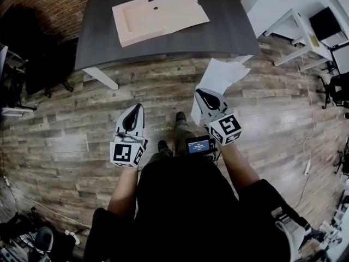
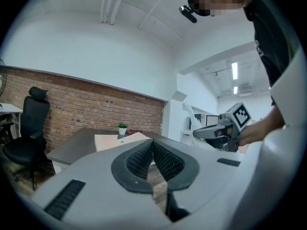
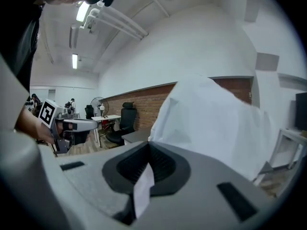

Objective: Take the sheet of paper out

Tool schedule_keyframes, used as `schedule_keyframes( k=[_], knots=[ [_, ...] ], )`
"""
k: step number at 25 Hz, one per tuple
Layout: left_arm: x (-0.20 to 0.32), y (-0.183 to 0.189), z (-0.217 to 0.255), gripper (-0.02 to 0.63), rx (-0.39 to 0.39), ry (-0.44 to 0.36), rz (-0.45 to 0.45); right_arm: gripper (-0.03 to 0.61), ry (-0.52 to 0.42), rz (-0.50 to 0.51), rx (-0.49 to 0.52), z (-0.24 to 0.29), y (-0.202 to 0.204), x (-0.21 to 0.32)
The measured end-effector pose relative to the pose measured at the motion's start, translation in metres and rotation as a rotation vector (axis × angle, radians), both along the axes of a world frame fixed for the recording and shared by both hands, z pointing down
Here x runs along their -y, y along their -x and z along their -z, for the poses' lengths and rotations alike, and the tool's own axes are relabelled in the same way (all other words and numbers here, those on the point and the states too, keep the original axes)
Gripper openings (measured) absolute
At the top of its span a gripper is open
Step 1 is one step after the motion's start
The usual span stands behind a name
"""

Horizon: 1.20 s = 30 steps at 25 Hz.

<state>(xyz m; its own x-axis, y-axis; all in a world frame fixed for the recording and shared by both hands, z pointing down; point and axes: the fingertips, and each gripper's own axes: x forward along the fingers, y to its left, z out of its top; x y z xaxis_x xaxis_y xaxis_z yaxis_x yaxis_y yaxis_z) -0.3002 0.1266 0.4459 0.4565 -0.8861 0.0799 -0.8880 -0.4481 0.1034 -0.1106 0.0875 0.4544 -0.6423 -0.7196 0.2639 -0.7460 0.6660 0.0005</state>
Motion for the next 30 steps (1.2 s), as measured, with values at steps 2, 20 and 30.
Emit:
schedule_keyframes(
  k=[2,20,30],
  knots=[
    [-0.014,-0.001,-0.005,-0.005,-0.006,0.009,-0.008,0.005,0.0,-0.002,0.004,0.001,-0.002,-0.014],
    [-0.044,-0.039,-0.001,-0.005,-0.122,0.064,0.101,0.005,0.019,0.049,0.146,0.003,-0.067,-0.036],
    [-0.047,-0.094,0.0,-0.005,-0.084,0.062,0.1,0.005,0.017,0.033,0.191,0.002,-0.121,-0.037]
  ],
)
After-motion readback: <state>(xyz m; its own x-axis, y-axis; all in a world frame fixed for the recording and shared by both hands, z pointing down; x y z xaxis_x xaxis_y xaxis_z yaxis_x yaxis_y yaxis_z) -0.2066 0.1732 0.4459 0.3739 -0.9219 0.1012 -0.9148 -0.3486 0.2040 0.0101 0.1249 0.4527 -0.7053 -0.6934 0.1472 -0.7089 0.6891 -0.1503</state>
